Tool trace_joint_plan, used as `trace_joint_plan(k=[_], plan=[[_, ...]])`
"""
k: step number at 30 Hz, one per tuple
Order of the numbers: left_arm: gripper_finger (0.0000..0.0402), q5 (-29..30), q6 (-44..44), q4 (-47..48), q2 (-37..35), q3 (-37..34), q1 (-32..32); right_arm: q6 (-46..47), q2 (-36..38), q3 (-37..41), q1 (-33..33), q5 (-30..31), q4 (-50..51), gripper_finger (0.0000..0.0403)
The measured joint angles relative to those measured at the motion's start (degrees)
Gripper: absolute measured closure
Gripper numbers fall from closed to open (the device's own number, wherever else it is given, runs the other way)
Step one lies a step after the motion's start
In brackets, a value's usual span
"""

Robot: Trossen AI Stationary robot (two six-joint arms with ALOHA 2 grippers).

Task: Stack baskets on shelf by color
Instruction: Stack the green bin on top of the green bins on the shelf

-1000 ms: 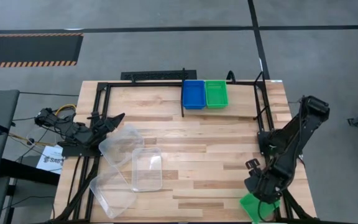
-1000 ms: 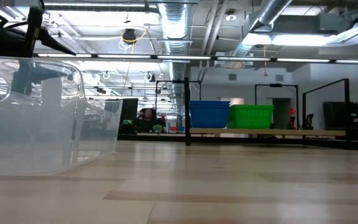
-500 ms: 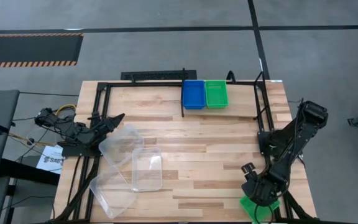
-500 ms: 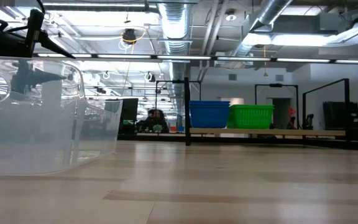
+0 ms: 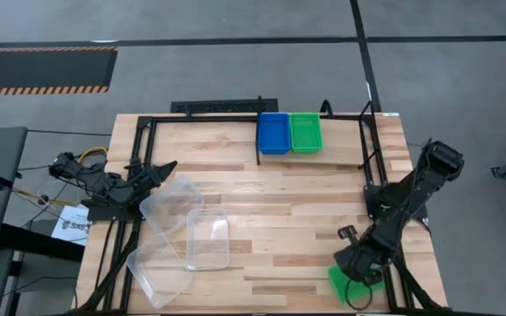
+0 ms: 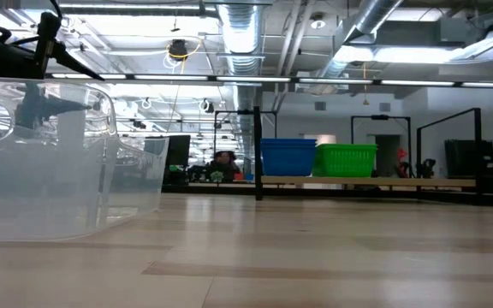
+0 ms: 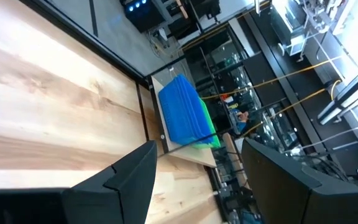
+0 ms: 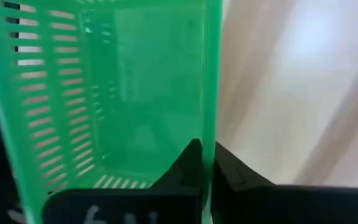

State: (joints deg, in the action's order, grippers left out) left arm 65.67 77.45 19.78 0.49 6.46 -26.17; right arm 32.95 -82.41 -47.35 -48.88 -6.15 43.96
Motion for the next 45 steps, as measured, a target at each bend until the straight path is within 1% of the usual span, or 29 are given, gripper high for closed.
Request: trace_joint_plan(k=[2, 4, 8, 12, 14, 18, 23, 27, 31, 34, 36, 39, 45], plan=[[0.0178, -0.69, 0.91, -0.14, 0.0, -0.02, 0.02, -0.68, 1.51, 0.0, 2.9, 0.01, 0.97, 0.0393], [0.0178, -0.99, 2.51, -0.18, 0.0, -0.02, 0.02, -2.48, 3.44, 0.0, 6.35, 0.04, 2.51, 0.0391], [0.0178, -1.03, 4.08, -0.18, 0.0, -0.04, 0.02, -6.22, 8.07, 0.01, 16.15, 0.07, 5.47, 0.0396], [0.0178, -1.03, 4.09, -0.18, 0.0, -0.04, 0.02, -6.01, 13.59, -0.41, 28.93, 0.88, 5.11, 0.0395], [0.0178, -1.09, 4.1, -0.18, 0.0, -0.04, 0.01, -5.19, 15.81, -1.96, 35.95, 2.1, 4.71, 0.0398], [0.0178, -1.11, 5.55, -0.14, 0.0, -0.04, 0.02, -0.42, 18.93, -6.05, 51.2, 5.59, 4.17, 0.0396], [0.0178, -1.09, 6.36, -0.11, 0.0, -0.04, 0.01, 0.33, 19.25, -12.3, 70.2, 6.23, 2.13, 0.0398], [0.0178, -1.09, 6.39, -0.07, 0.0, -0.04, 0.0, 0.2, 17.07, -16.57, 83.51, 5.77, 1.71, 0.0395], [0.0178, -1.08, 6.39, -0.07, 0.0, -0.06, 0.01, 0.21, 14.33, -17.81, 94.71, -0.41, 1.6, 0.0397], [0.0178, -1.06, 6.39, -0.05, 0.0, -0.06, 0.0, -0.11, 11.54, -17.84, 100.04, -4.86, 1.19, 0.0397], [0.0178, -1.05, 6.39, -0.03, 0.0, -0.06, 0.02, -0.48, 9.57, -17.83, 101.75, -6.98, 0.75, 0.0393], [0.0178, -1.03, 6.32, -0.02, 0.0, -0.06, 0.02, -0.71, 7.07, -17.83, 102.21, -8.7, -0.07, 0.0391], [0.0178, -1.03, 6.34, -0.01, 0.0, -0.06, 0.02, -1.36, 3.53, -17.84, 100.53, -8.94, 0.82, 0.0392]])
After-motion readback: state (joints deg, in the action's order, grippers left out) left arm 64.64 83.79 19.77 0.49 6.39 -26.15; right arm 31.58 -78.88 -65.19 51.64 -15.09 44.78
